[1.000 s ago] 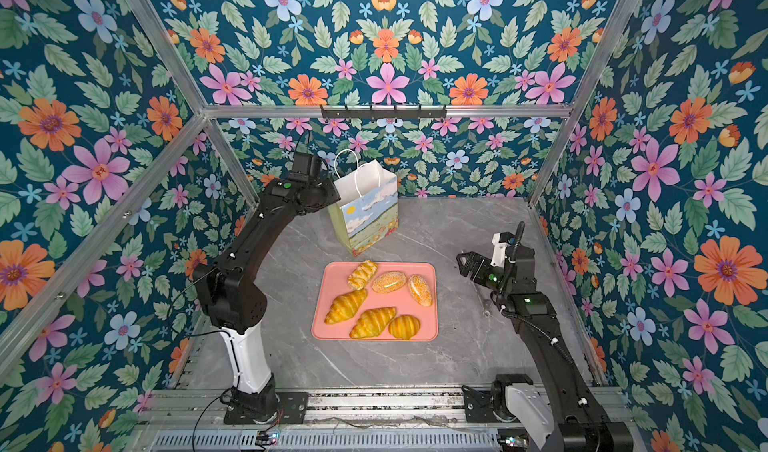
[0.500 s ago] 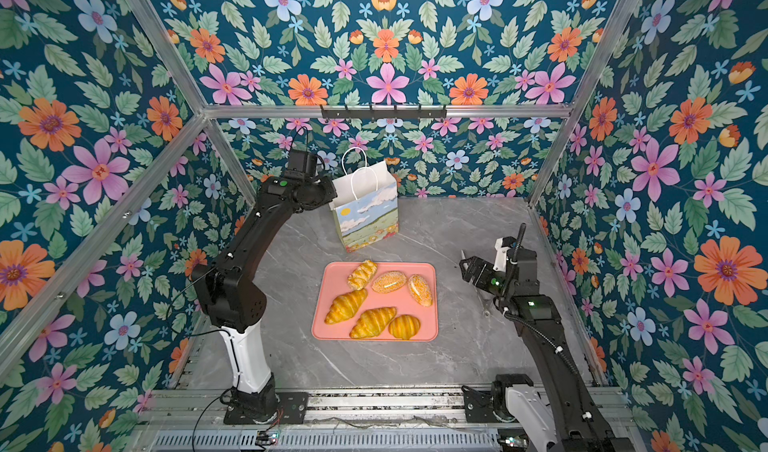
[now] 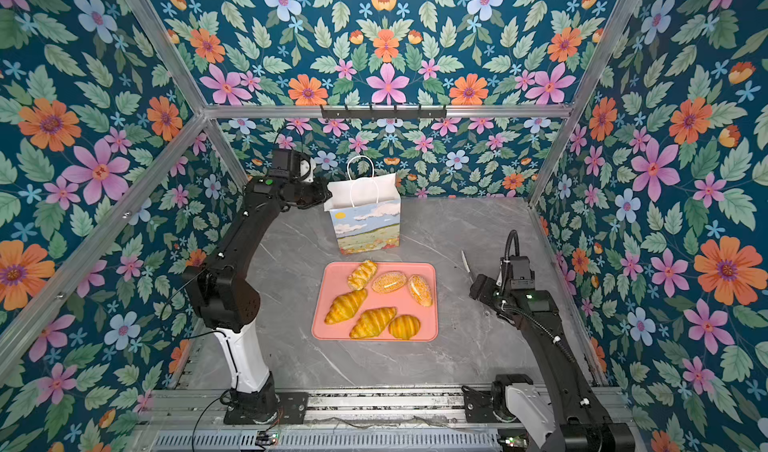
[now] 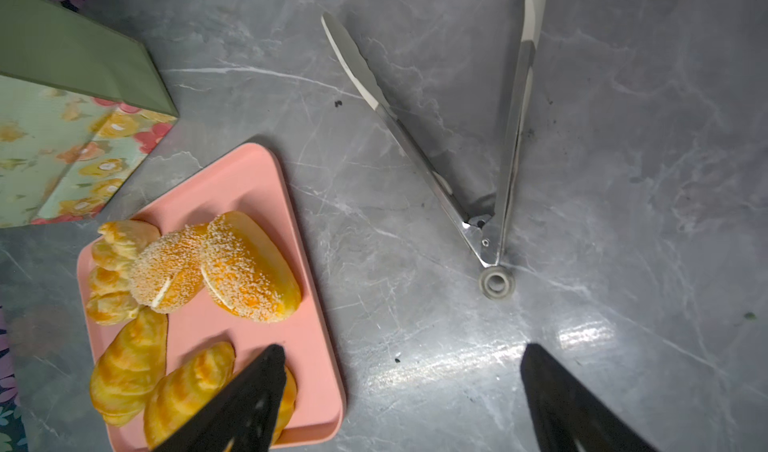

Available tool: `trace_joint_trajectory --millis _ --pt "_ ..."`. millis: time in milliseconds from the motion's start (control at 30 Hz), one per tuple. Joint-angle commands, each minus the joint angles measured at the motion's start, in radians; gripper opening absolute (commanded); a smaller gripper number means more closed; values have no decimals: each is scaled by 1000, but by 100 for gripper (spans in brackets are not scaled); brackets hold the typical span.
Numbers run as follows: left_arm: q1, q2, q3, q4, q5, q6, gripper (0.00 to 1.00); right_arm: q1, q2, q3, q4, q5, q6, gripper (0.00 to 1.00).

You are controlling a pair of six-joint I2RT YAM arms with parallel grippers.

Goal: Place the fake bread into the paper bag

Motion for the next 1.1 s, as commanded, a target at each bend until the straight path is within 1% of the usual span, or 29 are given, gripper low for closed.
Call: trace_joint_trajectory --millis 0,167,300,433,567,600,667,700,767,800,933,1067 --pt "12 26 15 14 87 46 0 1 15 -11 -12 62 32 90" --pt "17 70 53 9 123 68 0 1 64 -30 2 113 35 91" --pt "28 96 71 2 157 90 0 1 102 -37 26 141 15 93" --pt "50 108 87 0 163 95 4 1 130 -31 52 145 -13 96" --pt "69 132 121 -13 204 115 5 1 167 -28 84 136 -25 99" --pt "69 143 142 -27 204 125 12 1 179 -25 90 133 -26 99" --pt "70 162 178 -57 205 142 37 2 202 -15 89 132 -27 99" --pt "69 164 180 -56 205 144 44 2 213 -12 88 134 -28 99" --pt "69 164 184 -53 196 143 52 1 229 -4 88 135 -32 99" --pt "70 164 189 -54 193 145 54 1 237 1 89 137 -34 99" --pt "71 152 204 -56 180 136 57 1 264 13 88 139 -40 99" --pt "74 102 201 -51 107 108 60 1 285 18 96 146 -50 99"
